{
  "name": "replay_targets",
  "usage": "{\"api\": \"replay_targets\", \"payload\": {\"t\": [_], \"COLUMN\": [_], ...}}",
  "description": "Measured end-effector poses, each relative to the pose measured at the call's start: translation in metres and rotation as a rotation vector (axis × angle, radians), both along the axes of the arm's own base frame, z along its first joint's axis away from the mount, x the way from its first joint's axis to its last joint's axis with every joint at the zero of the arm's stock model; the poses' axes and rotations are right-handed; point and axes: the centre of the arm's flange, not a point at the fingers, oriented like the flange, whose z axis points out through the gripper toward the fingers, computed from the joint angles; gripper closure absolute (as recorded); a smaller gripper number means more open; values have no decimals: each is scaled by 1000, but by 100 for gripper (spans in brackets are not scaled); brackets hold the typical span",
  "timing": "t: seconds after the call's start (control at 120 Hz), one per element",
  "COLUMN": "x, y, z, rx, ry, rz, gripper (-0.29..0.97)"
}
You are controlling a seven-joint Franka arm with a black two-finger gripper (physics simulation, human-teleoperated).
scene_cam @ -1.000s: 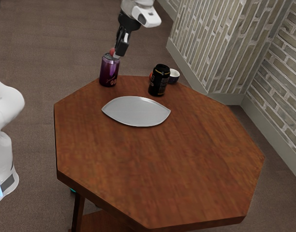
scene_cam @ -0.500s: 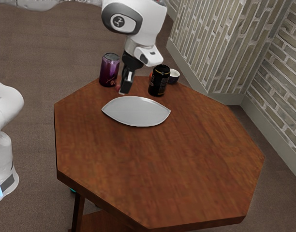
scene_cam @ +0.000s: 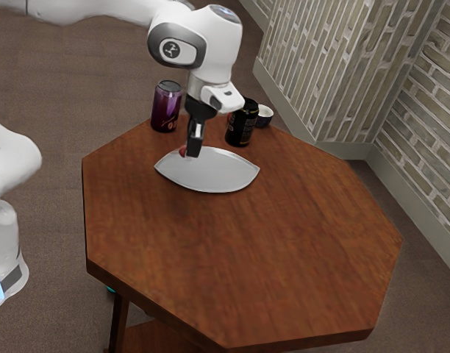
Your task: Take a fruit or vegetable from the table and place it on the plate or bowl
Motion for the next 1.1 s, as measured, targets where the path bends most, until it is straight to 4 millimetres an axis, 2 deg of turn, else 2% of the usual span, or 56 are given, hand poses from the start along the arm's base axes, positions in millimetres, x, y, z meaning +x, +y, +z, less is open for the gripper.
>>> {"api": "replay_targets", "payload": {"t": [0.167,0.333,0.55,0.667,0.725,1.0,1.1], "x": [15,21,18,22,25,38,42], "y": [30,46,80,86,88,87,96], "z": [-15,-22,-49,-50,-57,-70,-79], "rx": [-40,-63,-109,-81,-80,-74,-60], "ry": [-38,-69,-67,-111,-116,-151,-169], "rz": [-2,-6,16,7,8,2,11], "gripper": [54,54,54,54,53,53,53]}}
